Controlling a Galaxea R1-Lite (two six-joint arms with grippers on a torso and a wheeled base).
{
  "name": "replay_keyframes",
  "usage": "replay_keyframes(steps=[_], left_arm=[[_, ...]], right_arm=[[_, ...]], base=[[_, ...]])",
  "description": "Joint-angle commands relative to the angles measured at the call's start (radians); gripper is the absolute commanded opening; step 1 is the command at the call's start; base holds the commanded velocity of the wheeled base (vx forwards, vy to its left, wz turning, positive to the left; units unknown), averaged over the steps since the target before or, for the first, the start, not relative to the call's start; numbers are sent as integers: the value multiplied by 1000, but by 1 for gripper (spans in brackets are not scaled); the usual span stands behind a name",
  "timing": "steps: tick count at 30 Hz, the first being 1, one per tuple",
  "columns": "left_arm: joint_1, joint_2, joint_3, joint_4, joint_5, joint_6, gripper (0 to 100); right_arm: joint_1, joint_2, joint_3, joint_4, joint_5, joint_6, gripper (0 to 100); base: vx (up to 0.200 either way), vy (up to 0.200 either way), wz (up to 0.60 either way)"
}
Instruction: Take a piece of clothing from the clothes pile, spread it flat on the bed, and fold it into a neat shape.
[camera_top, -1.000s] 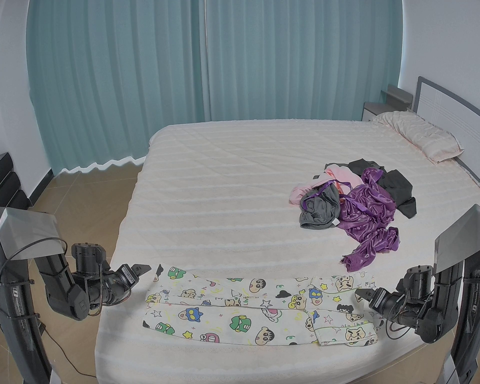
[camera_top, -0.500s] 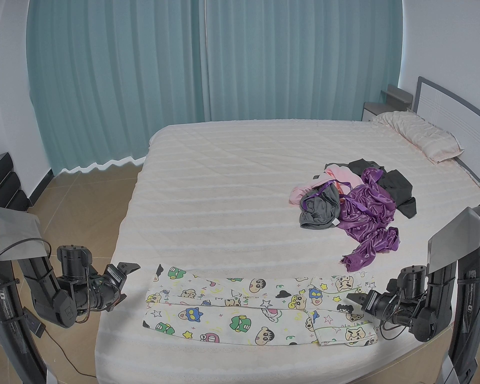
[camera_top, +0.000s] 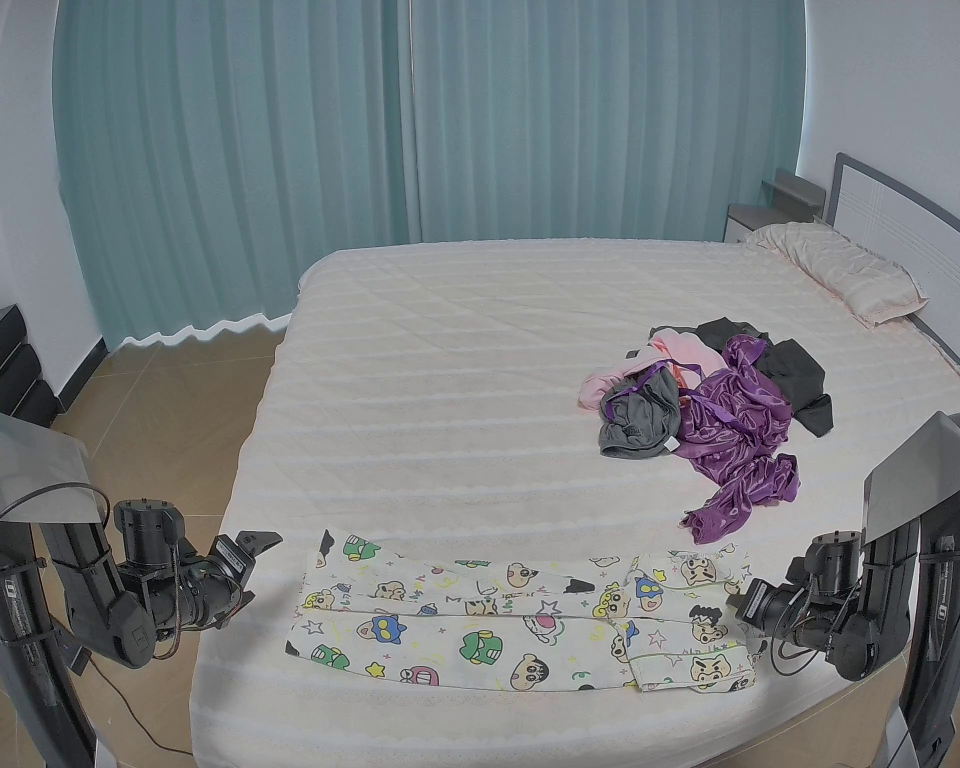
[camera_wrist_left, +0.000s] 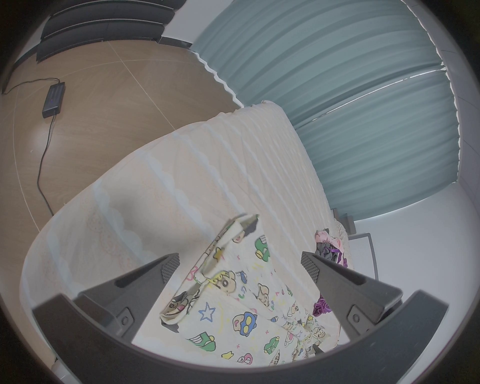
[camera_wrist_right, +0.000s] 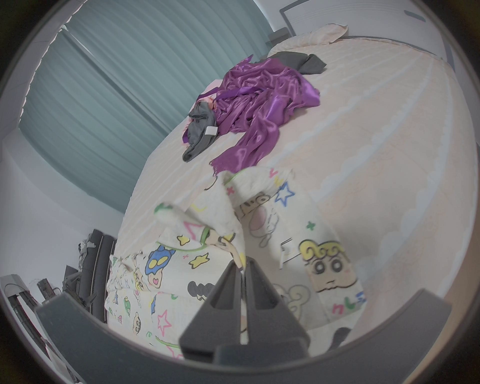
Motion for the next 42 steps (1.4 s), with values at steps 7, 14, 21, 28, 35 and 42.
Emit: replay_keyframes(steps=[7, 14, 21, 28, 35, 42], left_arm=[[-3, 21, 8, -11, 3, 1, 100], [-3, 21, 6, -11, 3, -1, 100], [-3, 21, 8, -11, 3, -1, 100], [-3, 21, 8, -11, 3, -1, 100], [-3, 21, 8, -11, 3, -1, 100], [-3, 21, 8, -11, 4, -1, 100]], right_arm=[[-20, -30, 43, -16, -1, -25, 0], [-20, -88, 86, -16, -2, -61, 100], [38, -251, 88, -16, 2, -27, 100], [175, -194, -12, -15, -1, 94, 100], [176, -70, -124, -15, -2, 117, 100], [127, 14, -196, -15, -33, 119, 100]], base=[[0, 0, 0], [0, 0, 0], [0, 0, 0], [0, 0, 0], [0, 0, 0], [0, 0, 0]])
